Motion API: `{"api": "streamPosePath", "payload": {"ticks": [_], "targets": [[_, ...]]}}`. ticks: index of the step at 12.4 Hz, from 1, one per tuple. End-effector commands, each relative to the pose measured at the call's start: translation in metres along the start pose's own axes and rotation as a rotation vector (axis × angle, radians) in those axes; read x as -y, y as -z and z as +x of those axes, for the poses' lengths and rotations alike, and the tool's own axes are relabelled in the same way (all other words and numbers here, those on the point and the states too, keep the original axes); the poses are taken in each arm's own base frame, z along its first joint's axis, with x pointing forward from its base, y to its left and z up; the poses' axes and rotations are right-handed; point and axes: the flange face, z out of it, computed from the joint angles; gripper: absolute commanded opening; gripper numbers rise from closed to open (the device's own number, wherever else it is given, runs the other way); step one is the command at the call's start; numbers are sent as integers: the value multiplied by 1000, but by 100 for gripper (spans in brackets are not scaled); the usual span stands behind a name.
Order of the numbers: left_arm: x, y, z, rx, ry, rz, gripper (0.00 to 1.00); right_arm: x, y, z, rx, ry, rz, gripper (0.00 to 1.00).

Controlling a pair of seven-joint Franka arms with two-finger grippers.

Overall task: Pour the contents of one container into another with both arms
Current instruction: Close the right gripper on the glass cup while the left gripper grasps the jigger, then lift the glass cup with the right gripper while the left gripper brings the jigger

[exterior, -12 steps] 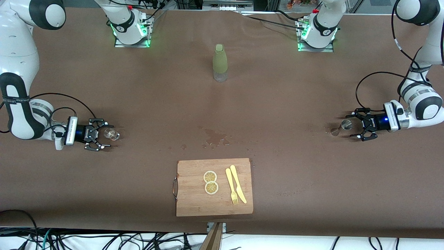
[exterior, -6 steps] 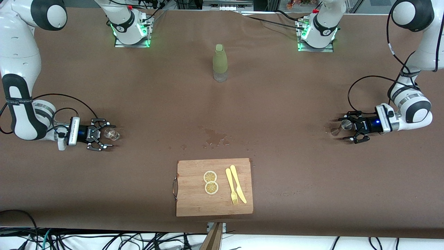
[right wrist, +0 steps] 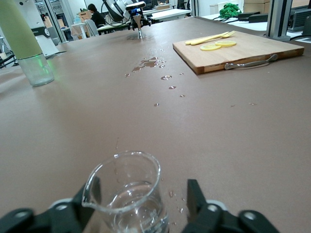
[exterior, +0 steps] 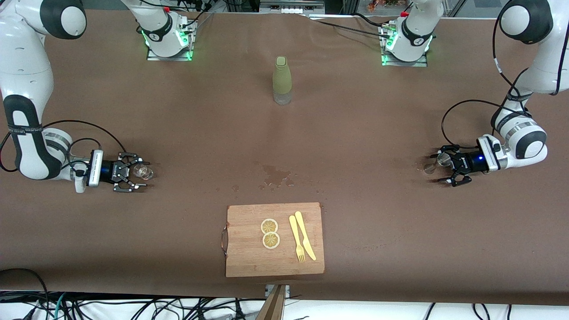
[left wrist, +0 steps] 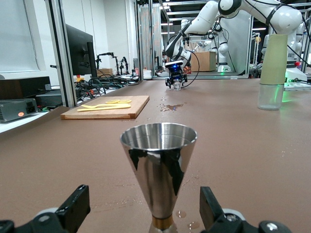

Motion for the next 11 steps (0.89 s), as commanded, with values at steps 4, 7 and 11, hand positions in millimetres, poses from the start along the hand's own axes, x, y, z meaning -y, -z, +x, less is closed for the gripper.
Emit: {"api": "streamPosePath", "payload": {"ticks": [4,7,11], "targets": [[1,-17,-7,-50,-35,-1,77,-5,-4,-1,-7,13,-10,64],[3,-22,-6,-50,-36,-8,59,-5,-5,0,-4,8,-8,59],[3,-23,-6,-53,-38,-8,29,-8,-8,7,-1,9,-1,46]]}}
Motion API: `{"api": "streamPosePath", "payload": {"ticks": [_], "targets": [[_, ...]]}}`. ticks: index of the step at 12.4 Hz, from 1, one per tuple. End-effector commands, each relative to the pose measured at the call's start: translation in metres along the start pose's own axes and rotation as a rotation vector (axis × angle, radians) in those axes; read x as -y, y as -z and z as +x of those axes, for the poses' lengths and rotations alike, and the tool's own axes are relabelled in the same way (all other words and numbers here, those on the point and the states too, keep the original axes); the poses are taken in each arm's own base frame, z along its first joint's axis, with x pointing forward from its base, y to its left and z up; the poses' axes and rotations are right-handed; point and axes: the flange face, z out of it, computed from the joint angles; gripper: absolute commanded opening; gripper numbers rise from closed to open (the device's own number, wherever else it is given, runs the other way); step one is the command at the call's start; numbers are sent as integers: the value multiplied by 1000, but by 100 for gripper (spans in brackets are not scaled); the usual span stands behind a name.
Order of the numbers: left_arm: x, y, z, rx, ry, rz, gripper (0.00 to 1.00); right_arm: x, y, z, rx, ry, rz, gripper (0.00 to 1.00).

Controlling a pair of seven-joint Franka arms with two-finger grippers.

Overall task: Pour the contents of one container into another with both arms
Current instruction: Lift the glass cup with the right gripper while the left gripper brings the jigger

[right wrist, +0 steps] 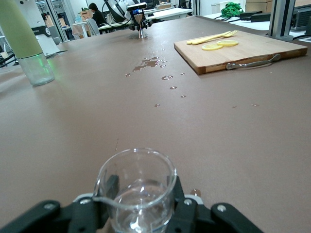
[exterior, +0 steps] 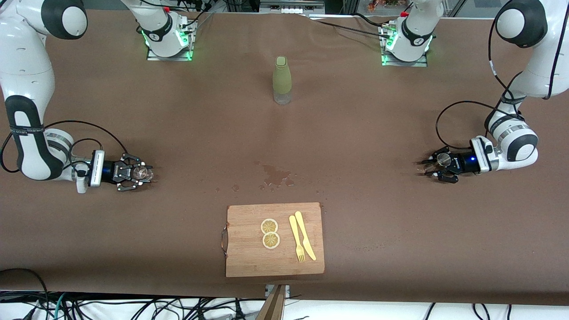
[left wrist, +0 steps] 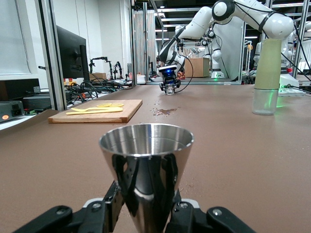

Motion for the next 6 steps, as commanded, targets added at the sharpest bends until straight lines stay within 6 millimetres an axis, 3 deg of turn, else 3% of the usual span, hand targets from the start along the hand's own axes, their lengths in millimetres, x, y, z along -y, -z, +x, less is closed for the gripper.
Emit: {"api": "streamPosePath", "payload": {"ticks": [1,3,6], "targets": [[4,-3,-2,-30,-42,20,21,-7,-5,6,-4,-1,-5,44],[6,-12,1,-69,-42,20,0,-12,-7,17,0,-12,7,42],[10,-19,8,-82,-43,12,0,-22,-18,40,12,-46,36,41]]}}
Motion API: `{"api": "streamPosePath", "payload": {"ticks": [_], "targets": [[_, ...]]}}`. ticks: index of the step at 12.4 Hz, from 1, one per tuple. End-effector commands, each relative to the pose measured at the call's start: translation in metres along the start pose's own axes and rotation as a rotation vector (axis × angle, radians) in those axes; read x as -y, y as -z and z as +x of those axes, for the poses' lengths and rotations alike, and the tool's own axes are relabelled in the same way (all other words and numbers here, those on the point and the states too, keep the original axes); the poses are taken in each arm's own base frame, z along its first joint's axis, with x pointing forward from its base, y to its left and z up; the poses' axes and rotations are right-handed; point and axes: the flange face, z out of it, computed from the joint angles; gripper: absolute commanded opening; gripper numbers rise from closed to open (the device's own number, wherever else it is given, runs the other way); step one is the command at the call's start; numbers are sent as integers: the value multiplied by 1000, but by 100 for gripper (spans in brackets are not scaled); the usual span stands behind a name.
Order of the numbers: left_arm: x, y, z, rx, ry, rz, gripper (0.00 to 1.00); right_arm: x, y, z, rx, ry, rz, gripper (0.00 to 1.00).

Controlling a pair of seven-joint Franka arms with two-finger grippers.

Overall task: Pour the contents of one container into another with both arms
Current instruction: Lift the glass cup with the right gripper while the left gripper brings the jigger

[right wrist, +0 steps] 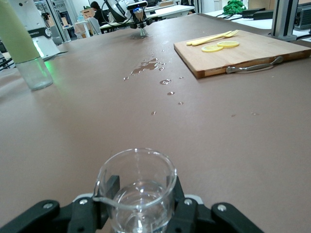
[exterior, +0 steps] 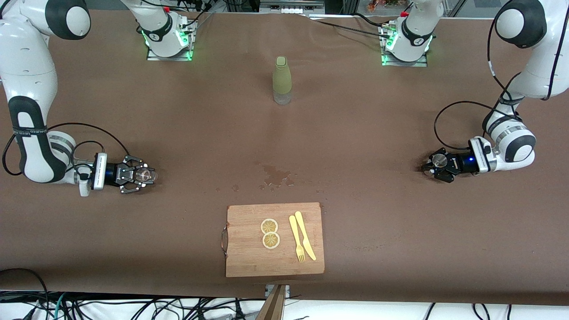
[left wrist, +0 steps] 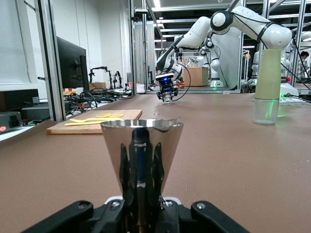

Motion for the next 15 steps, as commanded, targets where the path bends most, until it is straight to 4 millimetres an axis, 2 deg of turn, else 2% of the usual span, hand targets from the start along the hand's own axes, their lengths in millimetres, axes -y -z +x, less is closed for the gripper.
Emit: {"api": "streamPosePath", "payload": {"ticks": [1,3,4,8,12,15], "targets": [[8,-6,4,-34,-25,16,0,-10,-9,27,-4,-40,27,41],[12,-22,10,-57,-23,-2,0,-16,-15,45,-9,-73,53,41],[17,-43,16,-78,-27,-15,0,-19,-21,55,-5,-90,66,41],[46,-121,50,-48,-2,-13,0,-41,-37,114,43,-132,112,41],[50,-211,72,-57,65,-45,0,-57,-69,177,123,-216,134,41],[40,-291,84,-89,108,-46,0,-65,-93,222,181,-278,128,41]]}}
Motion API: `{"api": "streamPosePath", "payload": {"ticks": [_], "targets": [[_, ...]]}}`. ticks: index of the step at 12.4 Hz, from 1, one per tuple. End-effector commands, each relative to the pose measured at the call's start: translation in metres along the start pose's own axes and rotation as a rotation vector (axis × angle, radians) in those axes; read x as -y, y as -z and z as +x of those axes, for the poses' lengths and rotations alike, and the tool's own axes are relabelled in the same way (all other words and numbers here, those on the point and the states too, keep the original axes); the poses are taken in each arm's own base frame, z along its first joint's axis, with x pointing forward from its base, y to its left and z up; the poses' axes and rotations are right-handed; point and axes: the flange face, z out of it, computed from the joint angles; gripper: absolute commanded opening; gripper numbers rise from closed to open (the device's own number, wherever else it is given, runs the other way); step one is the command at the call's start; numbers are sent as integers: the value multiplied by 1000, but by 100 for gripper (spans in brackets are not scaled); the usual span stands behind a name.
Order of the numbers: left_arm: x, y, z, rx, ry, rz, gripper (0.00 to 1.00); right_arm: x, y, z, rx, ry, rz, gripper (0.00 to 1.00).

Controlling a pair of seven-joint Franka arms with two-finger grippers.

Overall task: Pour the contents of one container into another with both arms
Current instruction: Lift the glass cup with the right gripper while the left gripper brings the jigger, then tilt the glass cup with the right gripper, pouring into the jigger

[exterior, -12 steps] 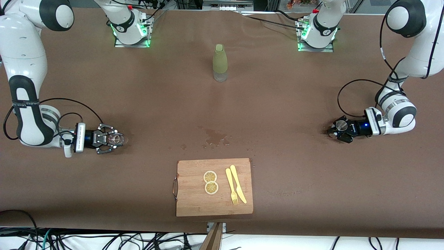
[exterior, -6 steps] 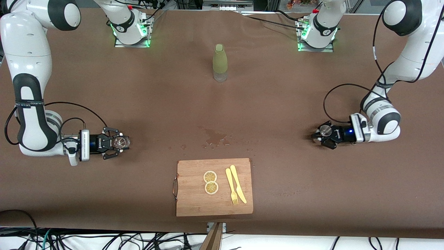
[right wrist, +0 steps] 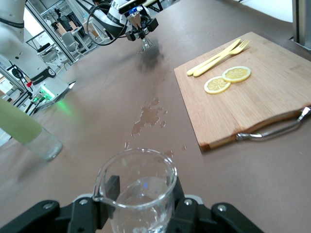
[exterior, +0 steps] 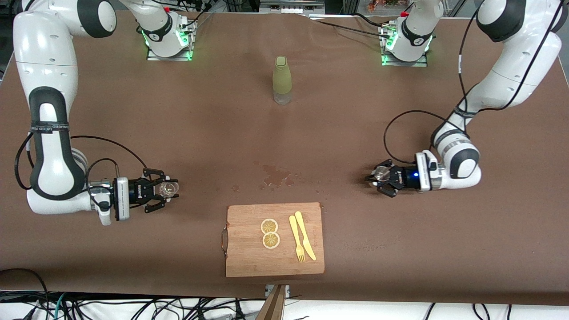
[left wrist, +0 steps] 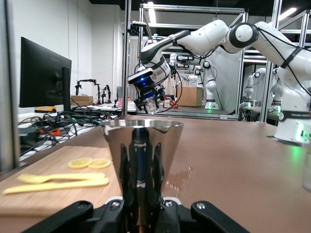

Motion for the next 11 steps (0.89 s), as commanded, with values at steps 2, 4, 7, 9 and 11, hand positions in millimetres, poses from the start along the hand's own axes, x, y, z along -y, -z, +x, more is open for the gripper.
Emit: {"api": "streamPosePath", "payload": {"ticks": [2,4,7,9,11], "targets": [[-10,-81,7,-2,59,36,0,3,-25,53,80,-75,-28,41],[-27,-135,3,-6,98,44,0,12,-42,83,149,-90,-73,41],[-38,-180,4,29,101,45,0,31,-77,128,264,-167,-140,41],[-44,-210,2,83,73,28,0,42,-99,149,317,-210,-182,41],[-49,-227,-1,122,72,41,0,52,-117,164,366,-230,-209,41]]}}
